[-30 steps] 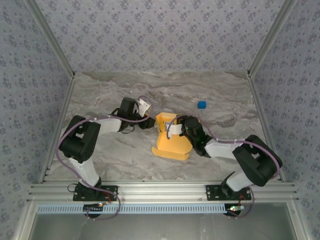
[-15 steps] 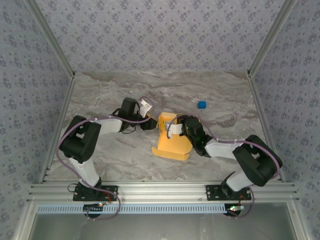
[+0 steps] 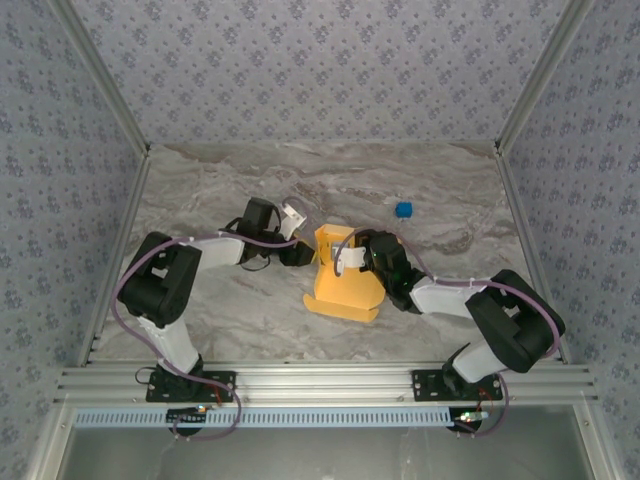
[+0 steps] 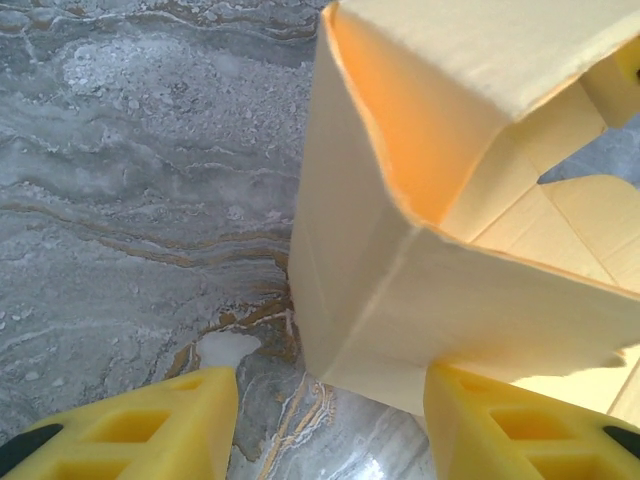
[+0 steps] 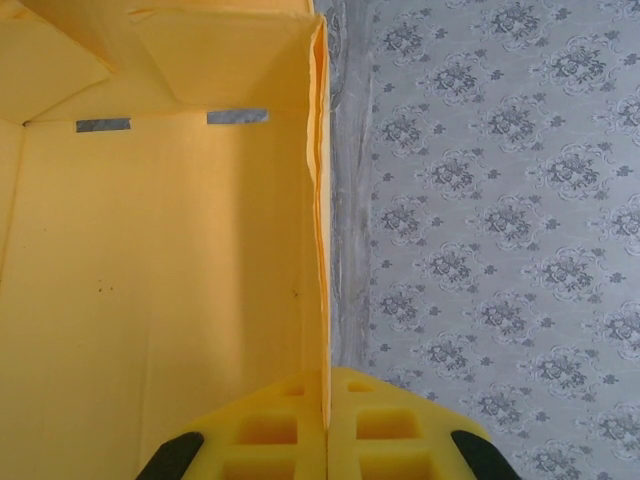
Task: Fold the paper box
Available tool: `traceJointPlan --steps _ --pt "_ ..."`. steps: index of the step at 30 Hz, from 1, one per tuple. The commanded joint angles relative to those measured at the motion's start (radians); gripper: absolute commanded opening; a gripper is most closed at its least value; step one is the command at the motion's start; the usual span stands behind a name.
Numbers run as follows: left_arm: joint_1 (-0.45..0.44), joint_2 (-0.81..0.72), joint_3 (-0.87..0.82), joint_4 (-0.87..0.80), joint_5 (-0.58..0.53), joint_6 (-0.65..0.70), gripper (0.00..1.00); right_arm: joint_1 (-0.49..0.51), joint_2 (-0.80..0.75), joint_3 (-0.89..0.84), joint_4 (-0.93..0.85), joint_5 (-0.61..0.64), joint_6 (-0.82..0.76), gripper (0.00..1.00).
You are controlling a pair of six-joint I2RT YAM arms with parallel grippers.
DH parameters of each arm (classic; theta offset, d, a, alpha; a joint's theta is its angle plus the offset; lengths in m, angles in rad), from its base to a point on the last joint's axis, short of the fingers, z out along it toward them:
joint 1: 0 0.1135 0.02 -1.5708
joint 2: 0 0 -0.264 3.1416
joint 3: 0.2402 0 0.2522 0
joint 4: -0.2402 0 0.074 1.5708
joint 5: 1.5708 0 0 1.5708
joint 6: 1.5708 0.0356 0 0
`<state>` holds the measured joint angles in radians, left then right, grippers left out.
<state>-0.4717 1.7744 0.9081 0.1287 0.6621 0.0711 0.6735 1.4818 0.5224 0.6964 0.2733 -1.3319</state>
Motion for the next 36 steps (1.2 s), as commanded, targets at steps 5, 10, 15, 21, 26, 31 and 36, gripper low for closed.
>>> traceJointPlan --steps 5,10,15,21,26,31,36 --pt "-0.020 -0.017 0.045 -0.019 0.030 0.024 0.52 -0.002 -0.020 0.028 -0.010 -0.011 0.017 0.00" --pt "-0.019 0.005 0.080 -0.002 0.044 0.013 0.52 0.002 -0.032 0.023 -0.022 -0.013 0.022 0.00" --pt "-0.025 0.031 0.106 0.017 0.059 0.000 0.52 0.006 -0.043 0.019 -0.026 -0.017 0.033 0.00" --pt "-0.026 0.055 0.121 0.023 0.042 0.004 0.51 0.004 -0.056 0.017 -0.029 -0.026 0.044 0.00" --pt "-0.025 0.060 0.119 0.046 0.024 -0.003 0.49 0.002 -0.061 0.016 -0.037 -0.031 0.052 0.00" --pt "-0.026 0.039 0.090 0.063 0.029 0.000 0.51 -0.002 -0.066 0.018 -0.051 -0.029 0.051 0.00" --pt "-0.026 0.040 0.090 0.053 0.087 0.014 0.52 -0.008 -0.066 0.032 -0.081 -0.030 0.056 0.00"
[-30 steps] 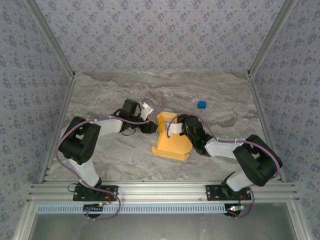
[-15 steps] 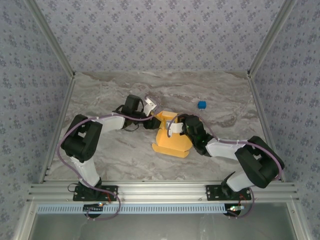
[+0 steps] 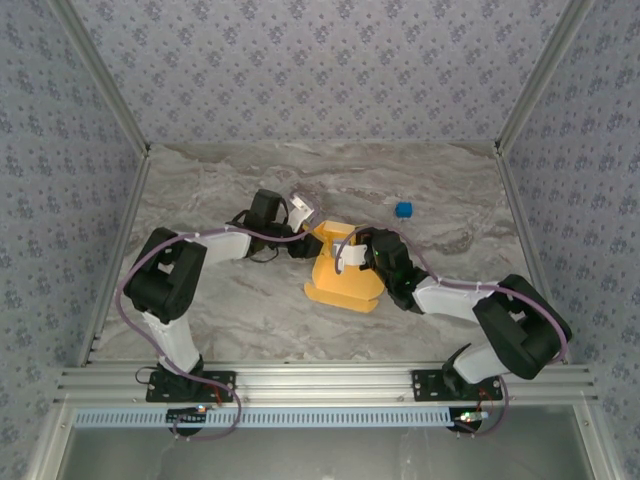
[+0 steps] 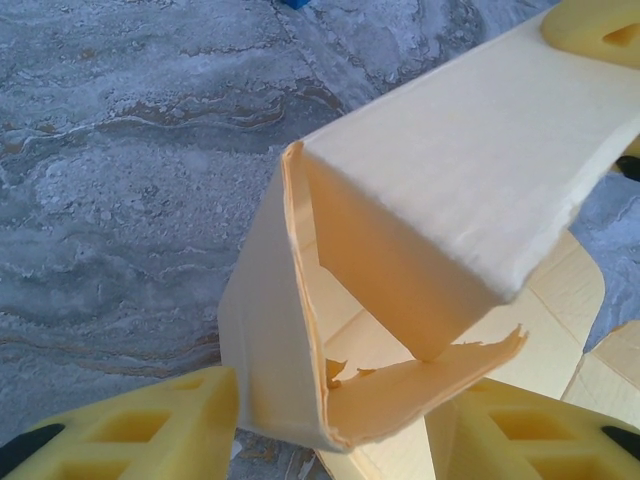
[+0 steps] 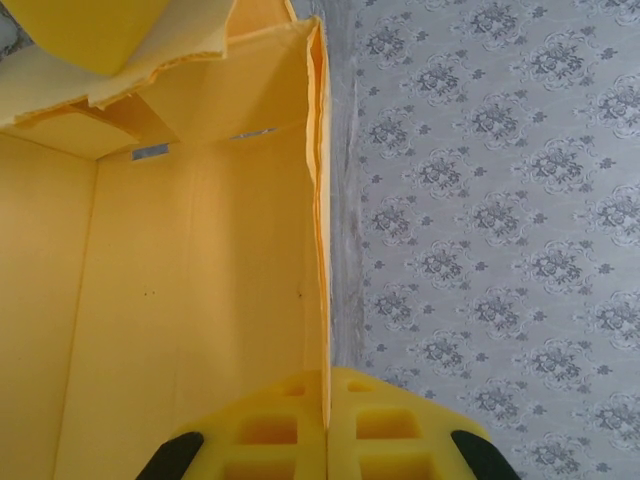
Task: Fold the paper box
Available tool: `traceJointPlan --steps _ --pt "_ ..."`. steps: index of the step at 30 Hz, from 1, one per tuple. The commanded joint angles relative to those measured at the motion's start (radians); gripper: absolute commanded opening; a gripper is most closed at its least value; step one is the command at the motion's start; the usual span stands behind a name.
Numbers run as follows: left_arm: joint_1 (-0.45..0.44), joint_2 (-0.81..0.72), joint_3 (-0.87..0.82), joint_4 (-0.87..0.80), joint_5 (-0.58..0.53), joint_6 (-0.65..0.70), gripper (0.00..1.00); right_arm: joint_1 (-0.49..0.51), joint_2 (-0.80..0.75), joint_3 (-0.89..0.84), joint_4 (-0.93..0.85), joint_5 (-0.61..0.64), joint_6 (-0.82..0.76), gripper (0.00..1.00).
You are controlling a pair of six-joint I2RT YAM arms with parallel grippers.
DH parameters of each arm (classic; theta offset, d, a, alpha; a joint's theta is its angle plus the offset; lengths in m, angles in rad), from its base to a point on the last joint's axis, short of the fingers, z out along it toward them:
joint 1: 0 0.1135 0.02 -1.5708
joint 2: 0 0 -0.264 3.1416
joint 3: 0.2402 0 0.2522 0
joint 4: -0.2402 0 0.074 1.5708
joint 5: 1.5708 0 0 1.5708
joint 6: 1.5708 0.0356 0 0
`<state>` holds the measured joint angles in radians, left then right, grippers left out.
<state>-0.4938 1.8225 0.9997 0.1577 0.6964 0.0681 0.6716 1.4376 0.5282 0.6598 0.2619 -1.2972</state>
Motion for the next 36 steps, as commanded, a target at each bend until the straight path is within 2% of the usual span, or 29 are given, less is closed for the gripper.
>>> traceJointPlan --steps 1,22,27,36 --pt "-0.002 -0.007 -0.003 0.020 0.059 0.022 0.52 -0.009 -0.022 0.029 -0.056 -0.020 0.024 0.00" --pt "0.026 0.007 0.000 -0.058 0.178 0.162 0.52 -0.042 -0.016 0.079 -0.154 -0.056 0.046 0.00" --pt "0.028 0.037 0.032 -0.077 0.156 0.162 0.49 -0.041 -0.015 0.086 -0.157 -0.062 0.050 0.00" --pt "0.029 0.041 0.024 0.033 0.037 0.077 0.47 -0.040 -0.017 0.083 -0.157 -0.065 0.058 0.00"
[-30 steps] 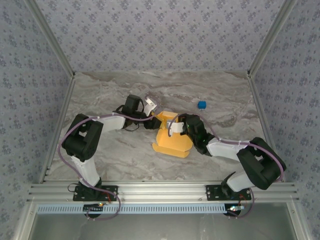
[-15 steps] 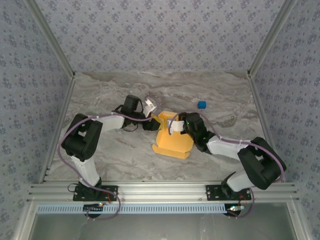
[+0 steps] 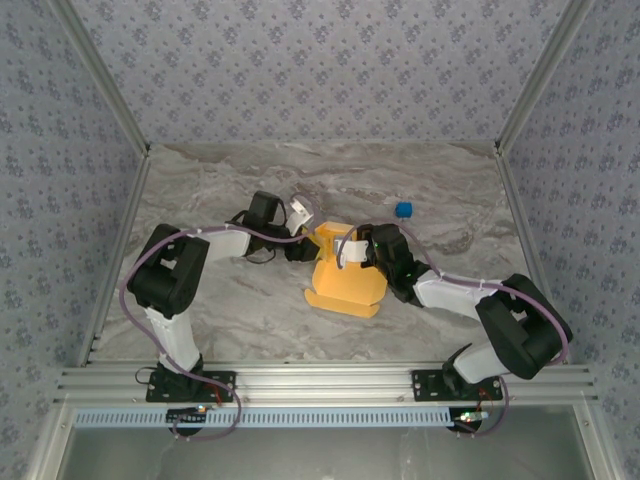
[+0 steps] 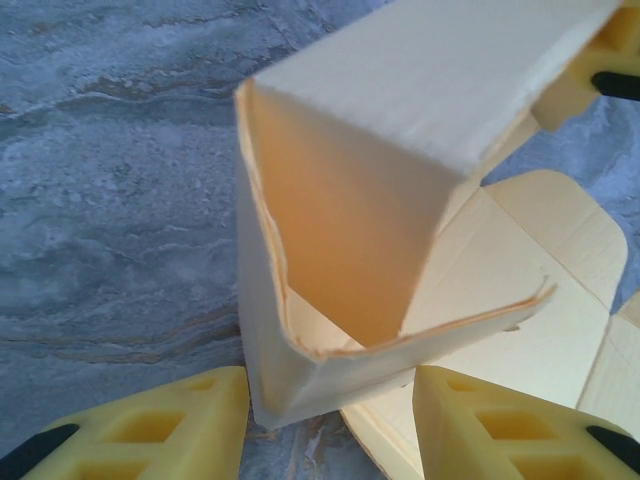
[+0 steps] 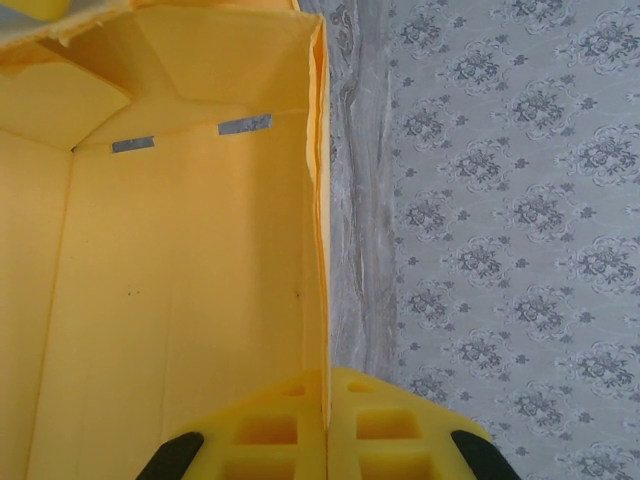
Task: Fold the paper box
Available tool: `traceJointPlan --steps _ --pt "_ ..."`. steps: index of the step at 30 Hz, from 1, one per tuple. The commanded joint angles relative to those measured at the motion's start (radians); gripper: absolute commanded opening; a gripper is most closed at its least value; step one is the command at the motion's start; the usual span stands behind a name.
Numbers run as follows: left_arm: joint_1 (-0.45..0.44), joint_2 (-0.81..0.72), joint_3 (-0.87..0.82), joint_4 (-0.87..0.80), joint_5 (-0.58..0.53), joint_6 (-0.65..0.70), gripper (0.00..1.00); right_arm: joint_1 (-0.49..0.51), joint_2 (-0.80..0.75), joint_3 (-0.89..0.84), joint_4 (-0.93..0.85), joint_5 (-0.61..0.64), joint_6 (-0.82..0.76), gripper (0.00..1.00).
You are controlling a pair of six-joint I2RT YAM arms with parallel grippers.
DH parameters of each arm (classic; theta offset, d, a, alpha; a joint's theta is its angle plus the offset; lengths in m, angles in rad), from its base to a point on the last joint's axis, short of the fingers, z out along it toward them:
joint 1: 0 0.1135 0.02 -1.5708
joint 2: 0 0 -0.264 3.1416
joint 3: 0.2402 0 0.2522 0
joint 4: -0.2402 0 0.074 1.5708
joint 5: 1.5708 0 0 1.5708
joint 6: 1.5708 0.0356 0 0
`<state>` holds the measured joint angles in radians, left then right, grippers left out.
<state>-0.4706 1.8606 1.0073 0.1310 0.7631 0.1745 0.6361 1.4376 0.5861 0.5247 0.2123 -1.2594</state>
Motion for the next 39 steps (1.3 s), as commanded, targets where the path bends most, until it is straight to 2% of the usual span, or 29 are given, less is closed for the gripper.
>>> traceJointPlan --steps 1,14,26,29,39 --pt "0.005 0.005 0.015 0.072 -0.036 -0.039 0.47 -0.004 -0.018 0.022 -0.024 -0.016 0.021 0.00" --pt "-0.014 0.008 -0.014 0.169 -0.057 -0.088 0.46 -0.002 -0.017 0.026 -0.024 -0.019 0.029 0.00" --pt "-0.012 0.000 0.015 0.014 0.086 -0.020 0.47 -0.020 -0.008 0.053 -0.056 -0.002 0.044 0.00" --pt "-0.012 0.009 0.033 -0.021 0.092 -0.007 0.47 -0.022 -0.006 0.057 -0.063 -0.004 0.050 0.00" --pt "-0.016 0.028 0.040 0.031 0.098 -0.048 0.46 -0.021 0.001 0.075 -0.069 -0.005 0.072 0.00"
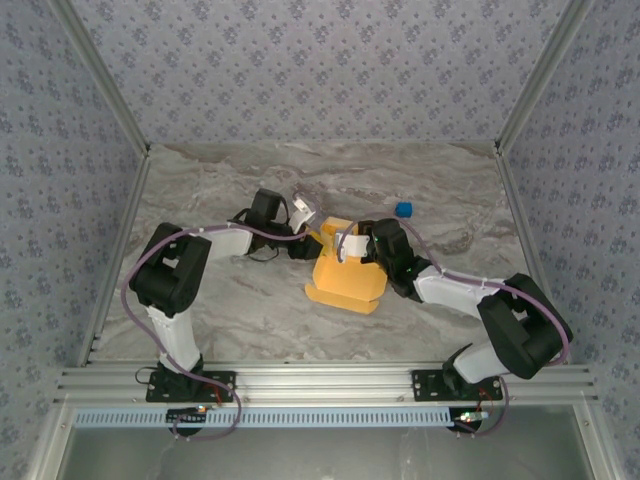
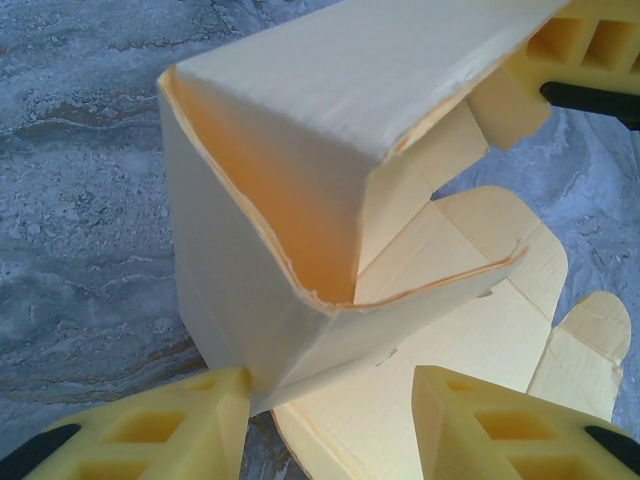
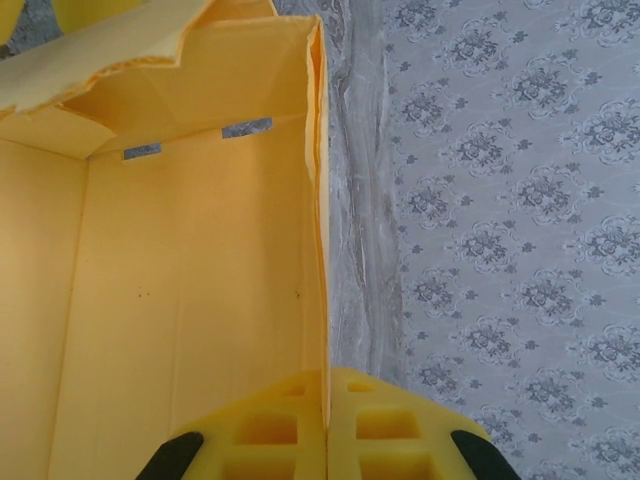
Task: Fold the paper box
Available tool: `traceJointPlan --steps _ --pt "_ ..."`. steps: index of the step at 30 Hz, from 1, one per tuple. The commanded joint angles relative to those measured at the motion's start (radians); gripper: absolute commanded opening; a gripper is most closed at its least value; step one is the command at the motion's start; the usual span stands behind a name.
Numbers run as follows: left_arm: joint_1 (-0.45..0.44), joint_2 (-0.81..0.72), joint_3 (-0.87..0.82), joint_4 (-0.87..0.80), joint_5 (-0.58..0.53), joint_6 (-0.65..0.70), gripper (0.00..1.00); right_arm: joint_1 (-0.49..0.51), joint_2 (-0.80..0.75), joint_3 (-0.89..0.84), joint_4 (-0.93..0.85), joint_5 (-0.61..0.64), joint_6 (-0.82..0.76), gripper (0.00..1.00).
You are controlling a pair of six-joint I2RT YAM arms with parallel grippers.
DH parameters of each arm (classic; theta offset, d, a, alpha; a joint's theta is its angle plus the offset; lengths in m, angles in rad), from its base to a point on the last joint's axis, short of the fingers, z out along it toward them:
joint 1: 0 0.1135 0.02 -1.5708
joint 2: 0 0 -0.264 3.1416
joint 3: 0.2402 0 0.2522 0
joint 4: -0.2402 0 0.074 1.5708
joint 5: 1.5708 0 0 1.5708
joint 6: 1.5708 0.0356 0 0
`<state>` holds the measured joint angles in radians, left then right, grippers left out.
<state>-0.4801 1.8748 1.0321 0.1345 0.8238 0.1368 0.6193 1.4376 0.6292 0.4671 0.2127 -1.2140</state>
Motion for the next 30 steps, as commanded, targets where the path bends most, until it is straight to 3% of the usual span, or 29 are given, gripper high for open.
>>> traceJointPlan --steps 1,16,30 --pt "-0.007 0.012 0.012 0.043 0.025 -0.019 0.45 -0.004 0.000 0.031 -0.009 -0.006 0.029 0.00" --pt "-0.022 -0.005 -0.039 0.209 -0.134 -0.096 0.43 0.003 0.000 0.028 -0.007 -0.018 0.050 0.00" --pt "-0.025 -0.004 -0.056 0.227 -0.065 -0.100 0.46 0.009 0.019 0.040 0.027 0.035 0.051 0.00"
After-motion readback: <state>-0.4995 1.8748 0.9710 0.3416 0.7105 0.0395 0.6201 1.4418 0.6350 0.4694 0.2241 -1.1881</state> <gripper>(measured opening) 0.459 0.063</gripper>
